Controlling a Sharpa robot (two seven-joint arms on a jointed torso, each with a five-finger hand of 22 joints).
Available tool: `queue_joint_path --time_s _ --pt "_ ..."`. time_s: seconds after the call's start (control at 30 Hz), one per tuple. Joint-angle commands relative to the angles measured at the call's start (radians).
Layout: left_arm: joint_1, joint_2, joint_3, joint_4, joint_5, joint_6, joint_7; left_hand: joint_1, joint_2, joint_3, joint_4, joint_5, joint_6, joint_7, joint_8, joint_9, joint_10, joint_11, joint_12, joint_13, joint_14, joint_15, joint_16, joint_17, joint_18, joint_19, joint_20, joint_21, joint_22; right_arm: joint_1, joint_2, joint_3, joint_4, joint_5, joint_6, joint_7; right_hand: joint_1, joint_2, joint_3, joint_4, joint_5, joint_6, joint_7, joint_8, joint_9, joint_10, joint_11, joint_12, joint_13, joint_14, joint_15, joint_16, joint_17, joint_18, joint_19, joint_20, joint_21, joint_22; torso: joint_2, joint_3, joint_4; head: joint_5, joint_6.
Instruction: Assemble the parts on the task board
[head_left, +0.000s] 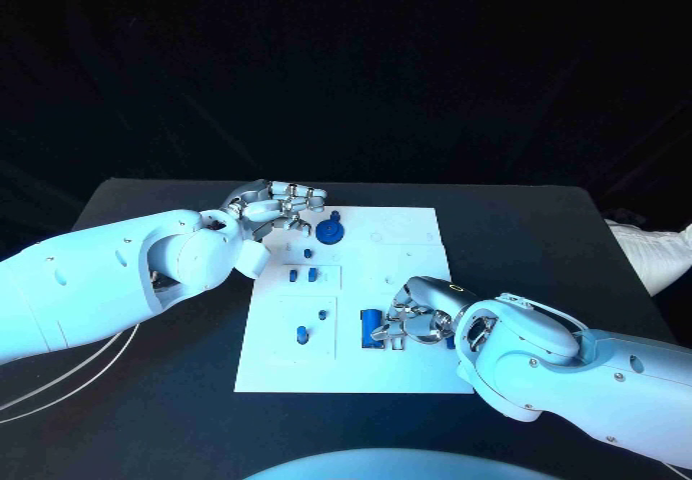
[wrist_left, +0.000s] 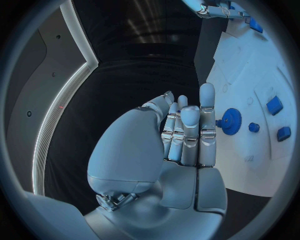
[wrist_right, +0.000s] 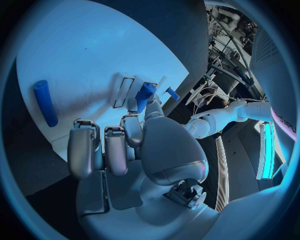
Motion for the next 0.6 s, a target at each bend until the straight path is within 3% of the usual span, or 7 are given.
queue_joint_path --time_s 0.03,0.17,0.27,0.43,0.5,0.57,0.6 --pt "0.000 0.001 0.001 0.001 -0.002 0.020 -0.001 -0.010 0.004 -0.003 0.001 0.002 -0.008 -0.001 0.004 -0.001 -0.010 0.001 0.007 0.001 -0.011 0.001 -0.009 -0.005 0.019 -0.001 0.008 -0.005 -0.002 -0.002 0.000 0.000 -0.001 -0.023 0.013 -0.003 0.008 0.002 -0.001 -0.005 -0.004 -0.001 -0.002 0.004 0.001 0.013 -0.004 0.003 0.001 0.075 -0.001 0.002 0.119 -0.019 0.003 -0.004 0.005 0.001 0.000 -0.0001 -0.0006 0.001 -0.001" --pt "0.000 0.000 0.001 0.001 -0.002 0.020 -0.002 -0.010 0.004 -0.003 0.001 0.002 -0.008 -0.001 0.004 -0.001 -0.010 0.001 0.007 0.001 -0.012 0.001 -0.010 -0.008 0.019 -0.001 0.008 -0.005 -0.002 -0.002 -0.013 0.000 0.007 -0.025 -0.021 0.011 0.007 0.005 0.000 -0.006 0.006 0.000 -0.002 0.004 0.002 0.013 -0.004 0.002 0.001 0.075 -0.001 0.002 0.119 -0.019 0.003 -0.004 0.005 0.000 0.000 0.0005 -0.0011 0.000 0.000" --pt "0.000 0.000 0.001 0.001 -0.002 0.020 -0.003 -0.010 0.004 -0.003 0.001 0.002 -0.008 -0.001 0.004 -0.001 -0.010 0.001 0.007 0.001 -0.012 0.001 -0.011 -0.009 0.019 -0.001 0.008 -0.005 -0.002 -0.002 -0.041 0.000 0.020 0.012 -0.065 0.063 0.003 0.005 0.000 -0.006 0.047 -0.014 0.002 -0.003 0.002 0.003 -0.002 -0.019 -0.013 0.075 0.000 0.001 0.117 -0.018 0.002 -0.004 0.003 -0.001 0.000 0.0009 -0.0013 -0.001 0.001" --pt "0.000 -0.004 0.000 0.003 -0.002 0.017 -0.005 -0.010 0.004 -0.003 0.001 0.002 -0.008 -0.001 0.004 -0.001 -0.010 0.001 0.007 0.001 -0.012 0.001 -0.011 -0.009 0.019 -0.001 0.008 -0.005 -0.002 0.003 -0.123 0.000 0.054 0.106 -0.134 0.146 -0.006 0.002 -0.006 0.000 0.107 -0.095 0.034 -0.057 -0.018 -0.041 0.023 -0.101 -0.071 0.073 0.017 -0.004 0.111 -0.019 -0.001 0.005 0.002 -0.003 0.000 0.0005 -0.0022 -0.005 0.003" --pt "0.000 -0.006 0.000 0.004 -0.002 0.016 -0.004 -0.010 0.004 -0.003 0.001 0.003 -0.009 -0.001 0.004 -0.002 -0.011 0.001 0.008 0.001 -0.015 0.001 -0.014 -0.013 0.019 -0.002 0.008 -0.006 -0.002 0.009 -0.159 -0.001 0.065 0.125 -0.135 0.156 -0.003 0.003 -0.005 -0.001 0.118 -0.109 0.042 -0.073 -0.024 -0.047 0.030 -0.112 -0.078 0.073 0.025 -0.004 0.111 -0.019 -0.002 0.011 0.002 -0.003 0.001 0.0013 -0.0049 -0.005 0.002" --pt "0.000 -0.006 0.000 0.004 -0.002 0.015 -0.003 -0.010 0.004 -0.003 0.001 0.003 -0.009 -0.001 0.004 -0.002 -0.011 0.001 0.008 0.001 -0.015 0.001 -0.014 -0.013 0.019 -0.002 0.008 -0.006 -0.002 0.016 -0.198 -0.001 0.075 0.118 -0.100 0.154 0.010 0.008 0.001 -0.007 0.135 -0.108 0.044 -0.079 -0.025 -0.052 0.033 -0.123 -0.086 0.072 0.028 -0.006 0.109 -0.018 -0.003 0.016 0.001 -0.004 0.000 0.0021 -0.0036 -0.009 0.004" --pt "0.000 -0.007 0.000 0.004 -0.002 0.015 -0.003 -0.010 0.004 -0.003 0.001 0.003 -0.009 -0.001 0.004 -0.002 -0.011 0.001 0.008 0.001 -0.015 0.001 -0.014 -0.013 0.019 -0.002 0.008 -0.006 -0.002 0.020 -0.215 -0.001 0.077 0.107 -0.075 0.152 0.025 0.011 0.007 -0.015 0.168 -0.102 0.043 -0.080 -0.026 -0.055 0.031 -0.129 -0.090 0.071 0.027 -0.009 0.105 -0.017 -0.004 0.017 0.000 -0.005 0.000 0.0027 -0.0037 -0.010 0.005"
